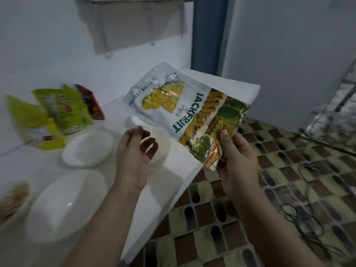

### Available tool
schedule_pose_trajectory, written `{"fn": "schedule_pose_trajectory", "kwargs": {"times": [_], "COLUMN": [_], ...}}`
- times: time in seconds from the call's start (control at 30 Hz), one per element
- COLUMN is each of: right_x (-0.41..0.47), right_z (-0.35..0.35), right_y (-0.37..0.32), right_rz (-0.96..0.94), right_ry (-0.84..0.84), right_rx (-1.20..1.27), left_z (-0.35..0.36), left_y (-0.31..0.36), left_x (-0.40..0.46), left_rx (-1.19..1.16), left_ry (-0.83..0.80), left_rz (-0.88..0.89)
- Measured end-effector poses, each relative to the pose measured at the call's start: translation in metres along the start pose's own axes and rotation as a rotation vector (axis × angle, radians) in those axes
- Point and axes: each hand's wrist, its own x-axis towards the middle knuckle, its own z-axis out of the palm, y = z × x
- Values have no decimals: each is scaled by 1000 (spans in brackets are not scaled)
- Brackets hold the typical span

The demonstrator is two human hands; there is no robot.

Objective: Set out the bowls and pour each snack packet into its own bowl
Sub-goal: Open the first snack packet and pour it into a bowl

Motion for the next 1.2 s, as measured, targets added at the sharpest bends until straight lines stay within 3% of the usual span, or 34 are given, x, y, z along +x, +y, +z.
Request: {"fn": "schedule_pose_trajectory", "kwargs": {"times": [0.17, 0.4, 0.57, 0.7, 0.9, 1.1, 1.2], "right_x": [73, 147, 184, 201, 224, 244, 245], "right_z": [-82, -221, -344, -411, -504, -521, -533], "right_y": [-19, 16, 110, 176, 303, 386, 427], "right_rz": [-47, 11, 309, 520, 664, 693, 719], "right_ry": [130, 506, 691, 683, 762, 844, 767], "right_rx": [-32, -254, -498, -600, -635, -532, -545], "left_z": [89, 160, 171, 164, 129, 80, 57], "left_y": [-82, -228, -320, -388, -496, -597, -635], "left_x": [15, 48, 72, 85, 105, 130, 135], "left_rx": [25, 423, 682, 798, 864, 925, 936], "left_ry": [-146, -287, -311, -330, -366, -399, -442], "left_rz": [-110, -332, -460, -508, -534, -514, -489]}}
